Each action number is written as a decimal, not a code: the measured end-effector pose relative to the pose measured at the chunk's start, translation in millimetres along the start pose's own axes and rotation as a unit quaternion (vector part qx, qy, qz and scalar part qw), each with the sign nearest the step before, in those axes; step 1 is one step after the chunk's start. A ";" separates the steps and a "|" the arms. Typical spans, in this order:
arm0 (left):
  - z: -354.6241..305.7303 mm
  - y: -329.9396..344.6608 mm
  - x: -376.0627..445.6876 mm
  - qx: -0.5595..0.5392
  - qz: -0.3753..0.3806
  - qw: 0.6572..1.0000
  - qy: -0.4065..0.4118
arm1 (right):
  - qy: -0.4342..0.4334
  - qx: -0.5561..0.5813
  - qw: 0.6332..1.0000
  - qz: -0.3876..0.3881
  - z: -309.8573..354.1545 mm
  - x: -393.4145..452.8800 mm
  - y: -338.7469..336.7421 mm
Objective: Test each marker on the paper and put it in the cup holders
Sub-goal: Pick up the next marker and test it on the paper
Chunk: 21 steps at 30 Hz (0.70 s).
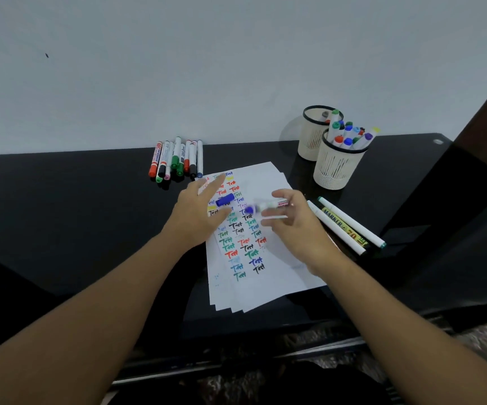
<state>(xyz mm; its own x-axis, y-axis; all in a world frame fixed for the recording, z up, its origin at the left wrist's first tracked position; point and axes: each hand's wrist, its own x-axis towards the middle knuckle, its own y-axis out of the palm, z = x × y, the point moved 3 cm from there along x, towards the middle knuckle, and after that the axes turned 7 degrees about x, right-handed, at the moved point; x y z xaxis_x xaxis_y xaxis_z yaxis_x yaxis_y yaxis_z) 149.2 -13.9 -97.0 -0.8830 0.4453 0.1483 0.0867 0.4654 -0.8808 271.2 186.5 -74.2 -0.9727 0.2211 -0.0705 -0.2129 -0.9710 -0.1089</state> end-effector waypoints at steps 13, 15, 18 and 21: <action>-12.6 14.3 -59.9 0.179 0.099 0.977 0.061 | -0.069 0.004 0.994 -0.081 -18.8 -31.0 -7.3; -12.2 14.2 -59.3 0.181 0.095 0.977 0.058 | -0.087 -0.011 0.993 -0.079 -22.0 -37.7 -10.5; -12.2 15.0 -59.4 0.181 0.089 0.978 0.058 | -0.091 -0.021 0.993 -0.074 -29.9 -53.2 -15.5; -12.0 15.4 -60.7 0.178 0.084 0.979 0.057 | -0.082 -0.034 0.993 -0.076 -33.1 -62.1 -18.6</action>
<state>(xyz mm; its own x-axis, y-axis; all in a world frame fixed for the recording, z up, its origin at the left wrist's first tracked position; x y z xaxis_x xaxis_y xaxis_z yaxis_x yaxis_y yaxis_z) 209.7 -24.6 -114.1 -0.8112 0.5845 0.0200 0.0421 0.0924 -0.9948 338.7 193.8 -100.7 -0.9333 0.3406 0.1138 -0.3563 -0.9181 -0.1737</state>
